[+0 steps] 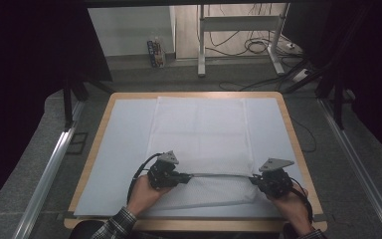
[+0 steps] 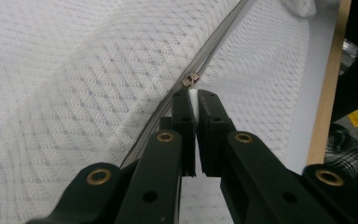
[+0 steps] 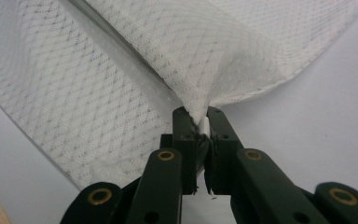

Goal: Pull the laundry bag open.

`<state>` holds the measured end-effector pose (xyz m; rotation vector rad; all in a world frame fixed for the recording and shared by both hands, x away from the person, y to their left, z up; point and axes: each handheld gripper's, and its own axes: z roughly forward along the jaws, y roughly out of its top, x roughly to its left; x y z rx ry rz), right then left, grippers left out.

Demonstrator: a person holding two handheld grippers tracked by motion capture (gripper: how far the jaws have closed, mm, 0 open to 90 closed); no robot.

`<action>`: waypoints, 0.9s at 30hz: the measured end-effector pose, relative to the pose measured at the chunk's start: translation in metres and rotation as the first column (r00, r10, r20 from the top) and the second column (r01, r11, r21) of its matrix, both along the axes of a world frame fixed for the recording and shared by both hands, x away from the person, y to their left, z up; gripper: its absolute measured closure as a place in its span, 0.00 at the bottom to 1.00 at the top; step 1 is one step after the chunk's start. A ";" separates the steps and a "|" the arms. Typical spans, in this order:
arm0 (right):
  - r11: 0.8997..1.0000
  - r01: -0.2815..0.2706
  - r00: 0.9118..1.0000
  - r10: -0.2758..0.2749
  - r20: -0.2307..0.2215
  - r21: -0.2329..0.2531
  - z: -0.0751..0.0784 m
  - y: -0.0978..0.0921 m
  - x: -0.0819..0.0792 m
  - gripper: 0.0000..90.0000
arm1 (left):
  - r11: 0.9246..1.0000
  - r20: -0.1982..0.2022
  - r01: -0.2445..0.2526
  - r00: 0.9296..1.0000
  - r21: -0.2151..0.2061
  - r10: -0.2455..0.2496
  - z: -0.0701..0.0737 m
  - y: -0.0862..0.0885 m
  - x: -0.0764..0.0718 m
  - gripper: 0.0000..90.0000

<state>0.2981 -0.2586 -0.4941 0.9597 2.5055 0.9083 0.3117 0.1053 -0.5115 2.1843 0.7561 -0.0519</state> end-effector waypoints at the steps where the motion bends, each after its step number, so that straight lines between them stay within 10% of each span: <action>1: 1.000 0.002 1.000 -0.002 0.001 -0.003 0.000 0.000 0.000 0.93 | 1.000 0.001 0.001 1.000 0.001 -0.001 0.000 0.001 -0.001 0.97; 27: 1.000 -0.003 1.000 0.003 0.000 -0.003 0.000 -0.001 0.000 0.93 | 0.998 -0.006 -0.058 0.998 0.016 0.058 0.000 0.030 -0.009 0.97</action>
